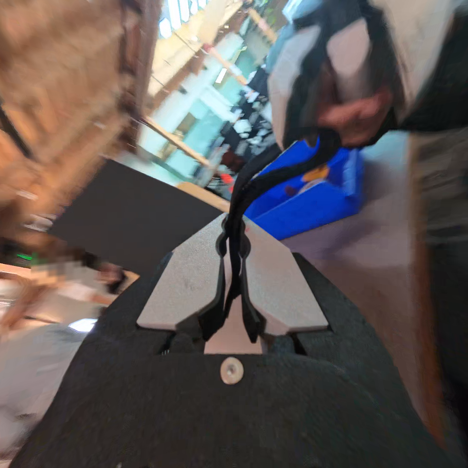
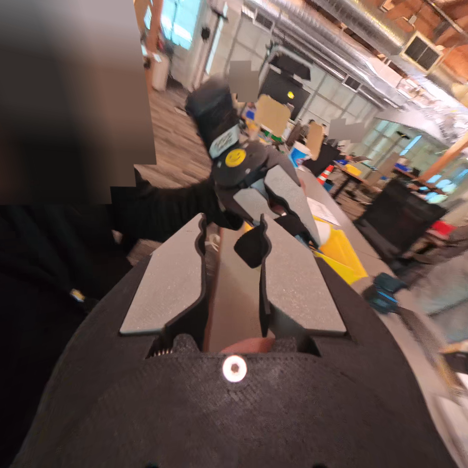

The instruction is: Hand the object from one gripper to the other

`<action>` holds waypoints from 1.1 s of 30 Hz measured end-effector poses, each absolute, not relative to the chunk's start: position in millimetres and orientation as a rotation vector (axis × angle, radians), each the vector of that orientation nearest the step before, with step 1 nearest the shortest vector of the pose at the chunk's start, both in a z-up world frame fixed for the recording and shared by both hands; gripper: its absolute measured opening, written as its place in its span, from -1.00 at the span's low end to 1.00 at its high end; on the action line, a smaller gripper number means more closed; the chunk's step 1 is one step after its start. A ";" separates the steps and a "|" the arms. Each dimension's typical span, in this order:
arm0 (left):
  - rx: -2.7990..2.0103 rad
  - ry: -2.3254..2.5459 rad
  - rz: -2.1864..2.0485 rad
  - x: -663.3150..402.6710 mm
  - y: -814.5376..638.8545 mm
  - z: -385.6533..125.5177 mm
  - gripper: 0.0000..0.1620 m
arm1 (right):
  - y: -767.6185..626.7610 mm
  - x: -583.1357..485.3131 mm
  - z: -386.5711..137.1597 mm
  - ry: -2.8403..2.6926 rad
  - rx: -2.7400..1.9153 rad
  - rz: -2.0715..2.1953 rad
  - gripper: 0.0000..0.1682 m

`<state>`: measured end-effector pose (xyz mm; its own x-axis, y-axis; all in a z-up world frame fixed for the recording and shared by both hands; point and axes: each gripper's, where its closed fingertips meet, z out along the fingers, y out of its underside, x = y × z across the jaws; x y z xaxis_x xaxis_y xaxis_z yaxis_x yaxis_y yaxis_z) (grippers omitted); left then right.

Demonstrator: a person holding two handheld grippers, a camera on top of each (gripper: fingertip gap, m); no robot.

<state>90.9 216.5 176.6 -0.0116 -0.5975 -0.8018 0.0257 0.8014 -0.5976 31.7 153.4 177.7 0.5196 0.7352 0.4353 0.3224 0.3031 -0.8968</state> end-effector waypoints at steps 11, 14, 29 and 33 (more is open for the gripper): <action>0.129 1.242 0.162 89.0 206.4 179.2 -0.96 | 175.4 82.1 197.8 -0.629 -1.429 0.839 -0.39; 0.166 1.221 0.174 89.8 203.6 178.0 -0.96 | 187.0 70.9 173.1 -0.684 -1.547 0.750 -0.34; 0.058 1.132 0.233 92.4 226.7 189.2 -0.89 | 207.6 67.4 150.1 -0.780 -1.645 0.553 -0.98; -0.175 1.143 0.017 86.6 242.5 204.9 -0.76 | 219.1 94.4 171.2 -0.662 -1.575 0.331 -0.98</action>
<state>86.6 242.5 204.9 0.4167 -0.0757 -0.9059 -0.1026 0.9863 -0.1296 94.4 219.1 171.2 0.7888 0.5896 0.1736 0.2146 0.0005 -0.9767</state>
